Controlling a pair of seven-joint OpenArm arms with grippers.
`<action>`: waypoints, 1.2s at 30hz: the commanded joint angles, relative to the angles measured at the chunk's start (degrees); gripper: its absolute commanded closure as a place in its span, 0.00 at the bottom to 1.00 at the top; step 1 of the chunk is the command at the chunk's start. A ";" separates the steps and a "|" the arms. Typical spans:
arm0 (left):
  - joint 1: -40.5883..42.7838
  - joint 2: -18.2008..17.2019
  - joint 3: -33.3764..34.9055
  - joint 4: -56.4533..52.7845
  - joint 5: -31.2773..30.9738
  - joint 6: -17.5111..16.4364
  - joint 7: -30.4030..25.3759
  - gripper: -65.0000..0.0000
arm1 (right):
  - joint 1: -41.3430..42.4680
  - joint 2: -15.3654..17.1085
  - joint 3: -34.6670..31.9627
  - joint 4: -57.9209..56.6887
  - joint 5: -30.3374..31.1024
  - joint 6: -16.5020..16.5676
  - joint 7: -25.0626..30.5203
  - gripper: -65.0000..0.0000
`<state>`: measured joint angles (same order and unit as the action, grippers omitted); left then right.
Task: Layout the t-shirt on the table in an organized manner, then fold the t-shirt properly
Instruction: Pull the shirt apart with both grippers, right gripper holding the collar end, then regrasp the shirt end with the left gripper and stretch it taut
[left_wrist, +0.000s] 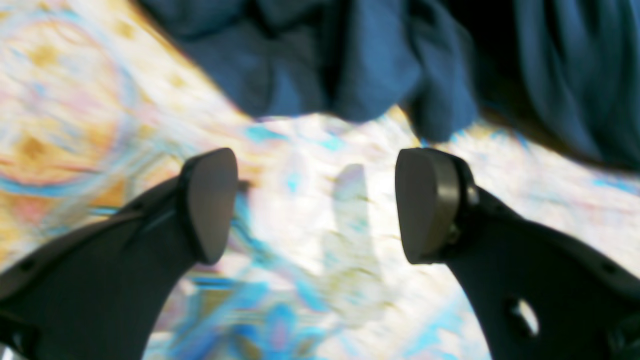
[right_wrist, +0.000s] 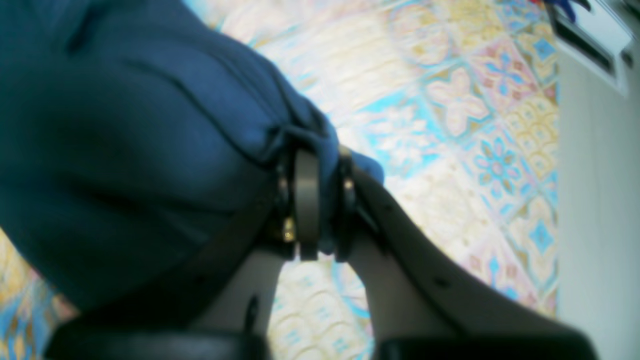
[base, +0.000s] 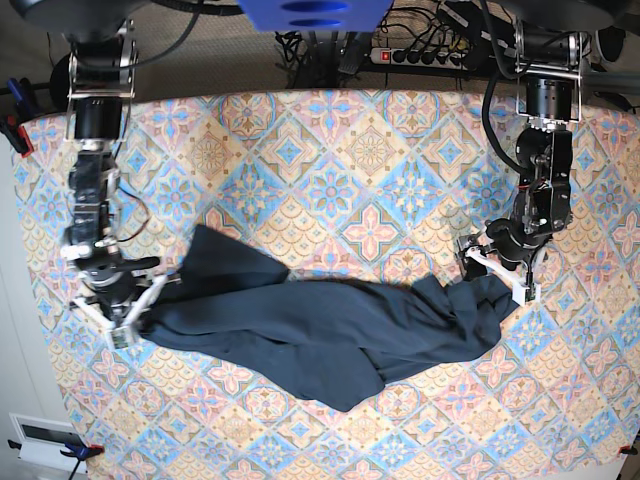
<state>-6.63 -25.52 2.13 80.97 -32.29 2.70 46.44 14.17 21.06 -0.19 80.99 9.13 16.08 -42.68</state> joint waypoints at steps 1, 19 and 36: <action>-1.15 -0.46 -0.24 1.10 1.74 -0.11 -1.20 0.26 | 1.52 0.87 1.20 -2.18 -0.29 -0.30 0.08 0.99; -11.61 6.84 19.54 -15.78 23.37 -0.11 -13.42 0.24 | 6.62 1.23 1.72 -6.66 -0.29 -0.30 -0.45 0.99; -12.93 5.25 -12.90 17.18 -5.03 -13.38 8.64 1.00 | 3.45 5.09 1.90 -1.91 -0.29 -0.30 -0.53 0.99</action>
<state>-18.50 -19.90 -10.50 97.21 -36.95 -10.72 55.66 16.27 25.30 1.48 77.47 8.56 15.99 -44.91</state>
